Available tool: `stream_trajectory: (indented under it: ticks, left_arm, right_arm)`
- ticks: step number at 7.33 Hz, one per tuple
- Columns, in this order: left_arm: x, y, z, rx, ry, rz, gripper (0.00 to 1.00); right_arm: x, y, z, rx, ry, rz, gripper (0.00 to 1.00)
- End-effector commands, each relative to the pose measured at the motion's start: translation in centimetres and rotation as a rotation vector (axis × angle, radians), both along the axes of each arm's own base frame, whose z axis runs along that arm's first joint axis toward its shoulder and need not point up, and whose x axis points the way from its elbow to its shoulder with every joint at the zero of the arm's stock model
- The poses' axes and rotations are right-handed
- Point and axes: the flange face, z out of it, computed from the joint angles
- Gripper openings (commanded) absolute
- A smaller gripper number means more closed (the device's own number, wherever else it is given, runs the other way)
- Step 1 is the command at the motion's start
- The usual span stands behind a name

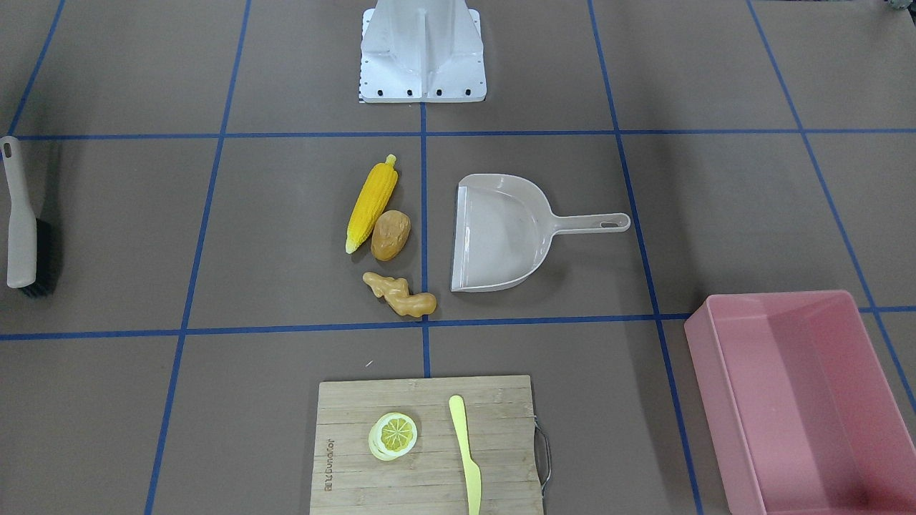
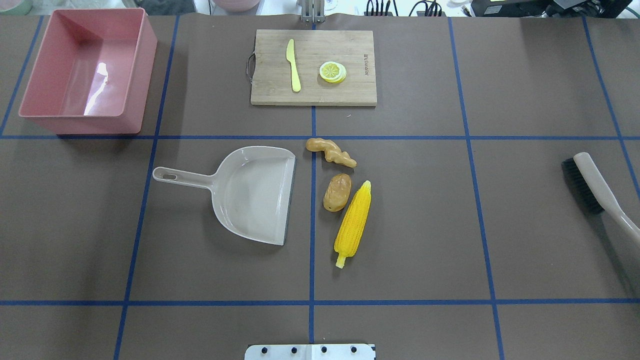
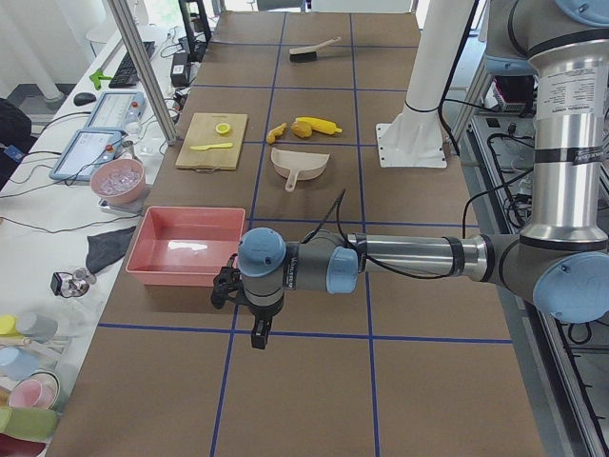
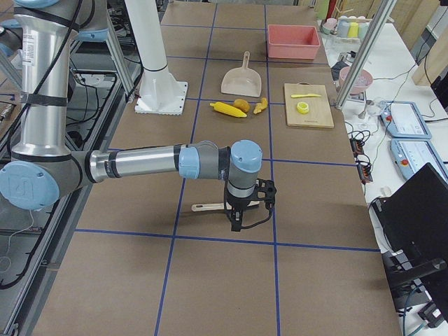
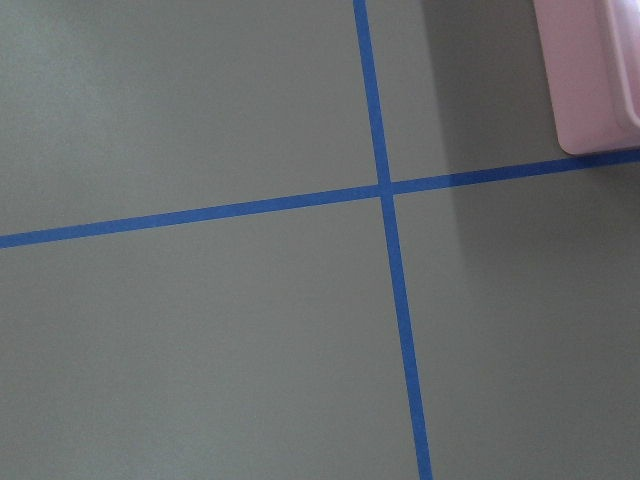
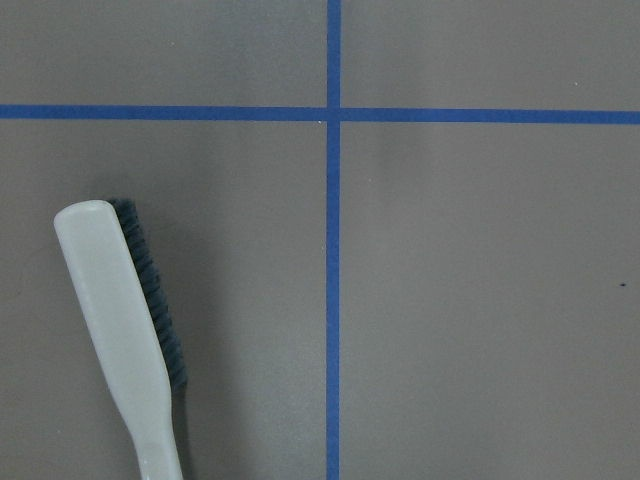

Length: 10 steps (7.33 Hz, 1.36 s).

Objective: Sweep and dump trash into bin

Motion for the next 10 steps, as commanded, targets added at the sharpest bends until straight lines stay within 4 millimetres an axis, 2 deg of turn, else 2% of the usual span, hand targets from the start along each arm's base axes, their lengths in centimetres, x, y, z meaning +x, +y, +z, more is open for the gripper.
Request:
stream_trajectory:
  ticks: [1, 2, 6, 10]
  left_arm:
    - [0.0, -0.05, -0.12, 0.006, 0.0, 0.002, 0.99]
    - [-0.01, -0.41, -0.46, 0.011, 0.0, 0.001, 0.99]
    - [-0.02, -0.73, -0.84, 0.05, -0.001, -0.001, 0.99]
    - [0.0, -0.27, -0.14, 0.047, 0.0, -0.003, 0.99]
  right_arm:
    - [0.0, 0.04, -0.07, 0.001, 0.0, 0.001, 1.0]
    - [-0.06, -0.06, -0.73, 0.016, 0.001, -0.001, 1.0]
    - [-0.05, 0.02, -0.3, 0.008, 0.001, -0.002, 1.0]
    - [-0.04, 0.1, -0.13, 0.005, 0.003, -0.004, 1.0]
